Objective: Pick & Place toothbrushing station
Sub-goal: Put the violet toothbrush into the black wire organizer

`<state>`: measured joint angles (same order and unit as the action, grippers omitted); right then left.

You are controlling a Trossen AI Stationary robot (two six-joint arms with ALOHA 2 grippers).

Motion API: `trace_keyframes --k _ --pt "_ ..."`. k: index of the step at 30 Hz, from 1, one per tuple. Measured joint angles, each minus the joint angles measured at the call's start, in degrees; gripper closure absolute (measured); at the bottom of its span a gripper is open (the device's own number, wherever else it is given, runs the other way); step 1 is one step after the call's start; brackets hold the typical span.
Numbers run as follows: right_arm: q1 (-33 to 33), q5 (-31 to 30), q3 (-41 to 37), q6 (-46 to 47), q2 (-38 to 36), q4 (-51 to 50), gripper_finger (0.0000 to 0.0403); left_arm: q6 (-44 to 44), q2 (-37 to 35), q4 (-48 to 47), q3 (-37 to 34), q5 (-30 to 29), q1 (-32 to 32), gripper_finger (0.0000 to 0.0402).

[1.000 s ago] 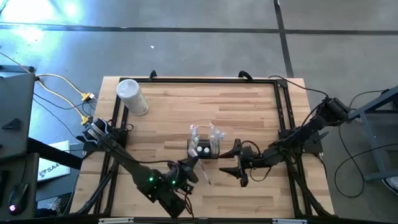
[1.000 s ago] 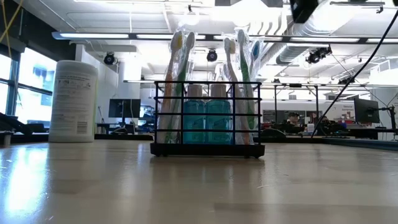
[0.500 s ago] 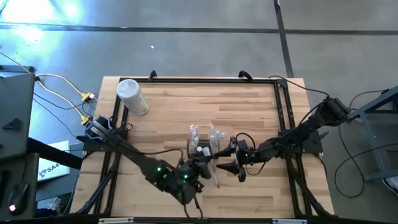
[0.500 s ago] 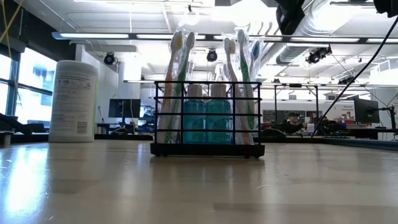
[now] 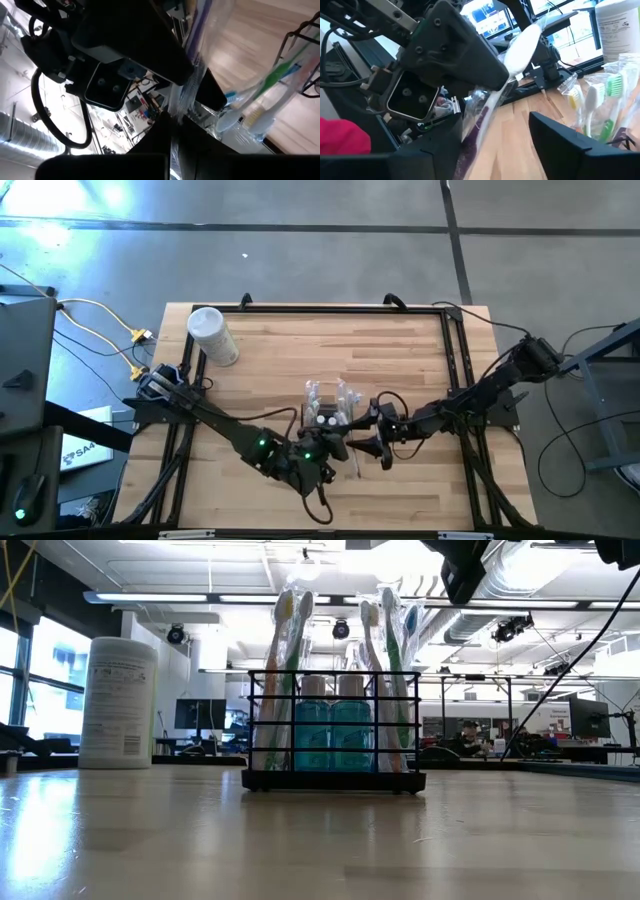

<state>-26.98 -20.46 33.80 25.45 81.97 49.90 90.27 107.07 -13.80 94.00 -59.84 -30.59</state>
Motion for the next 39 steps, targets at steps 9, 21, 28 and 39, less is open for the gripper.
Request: trace_keyframes --k 9,21,28,39 --pt "-0.04 2.05 0.04 -5.48 0.0 -0.21 0.0303 0.08 0.0 0.0 -0.04 0.49 0.0 0.04" --pt "0.02 2.1 0.02 -7.87 0.0 -1.48 0.0382 -0.66 0.0 0.37 -0.04 1.02 -0.09 0.0355" --pt "-0.7 -0.04 0.02 -8.25 0.02 -1.58 0.0383 -1.78 0.0 0.85 -0.04 0.93 -0.04 0.0351" --pt "-5.12 -11.68 0.02 -15.41 -5.51 -7.56 0.0383 -5.32 -0.04 7.87 0.09 0.58 -0.04 0.0312"
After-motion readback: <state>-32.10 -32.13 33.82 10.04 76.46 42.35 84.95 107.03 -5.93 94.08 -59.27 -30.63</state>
